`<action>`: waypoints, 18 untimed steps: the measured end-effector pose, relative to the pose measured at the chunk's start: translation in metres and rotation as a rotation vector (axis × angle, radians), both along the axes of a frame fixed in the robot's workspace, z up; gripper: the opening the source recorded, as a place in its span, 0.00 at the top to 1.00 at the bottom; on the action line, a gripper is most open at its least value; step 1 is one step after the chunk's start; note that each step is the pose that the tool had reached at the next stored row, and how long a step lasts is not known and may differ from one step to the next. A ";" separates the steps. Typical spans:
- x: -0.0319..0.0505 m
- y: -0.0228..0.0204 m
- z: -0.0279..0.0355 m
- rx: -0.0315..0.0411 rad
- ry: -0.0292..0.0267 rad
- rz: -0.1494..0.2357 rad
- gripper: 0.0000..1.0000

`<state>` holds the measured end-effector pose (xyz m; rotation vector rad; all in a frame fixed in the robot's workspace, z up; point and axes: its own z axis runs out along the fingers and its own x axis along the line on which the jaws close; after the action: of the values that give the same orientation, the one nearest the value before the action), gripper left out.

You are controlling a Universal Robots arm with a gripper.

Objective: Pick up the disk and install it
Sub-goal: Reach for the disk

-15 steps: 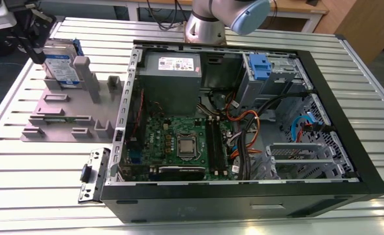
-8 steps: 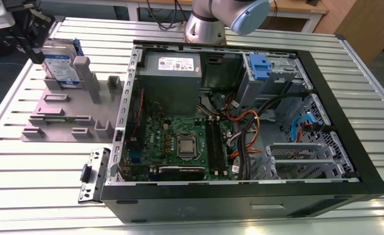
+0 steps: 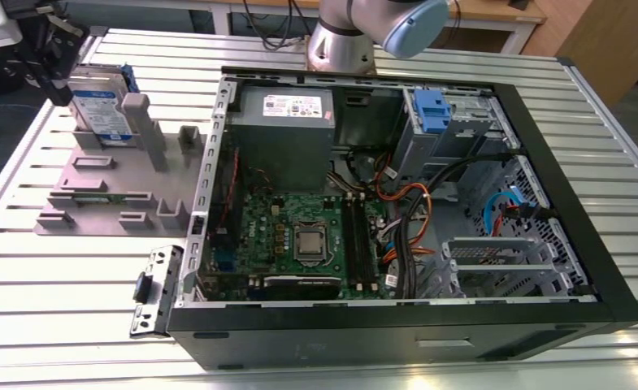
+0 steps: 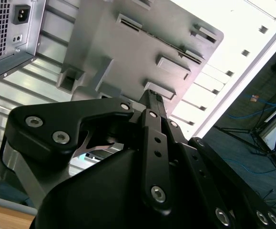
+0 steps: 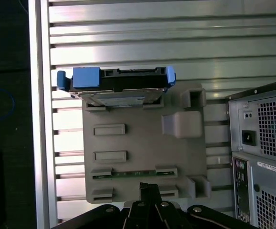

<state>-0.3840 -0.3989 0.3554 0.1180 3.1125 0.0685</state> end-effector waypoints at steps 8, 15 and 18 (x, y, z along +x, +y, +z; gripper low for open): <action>-0.0027 0.0000 0.0000 0.0000 0.0000 0.000 0.90; -0.0047 0.0000 0.0000 0.0000 0.0000 0.000 0.90; -0.0055 0.0000 -0.0001 0.0000 0.0000 0.000 0.90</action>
<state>-0.3895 -0.3989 0.3554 0.1180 3.1124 0.0686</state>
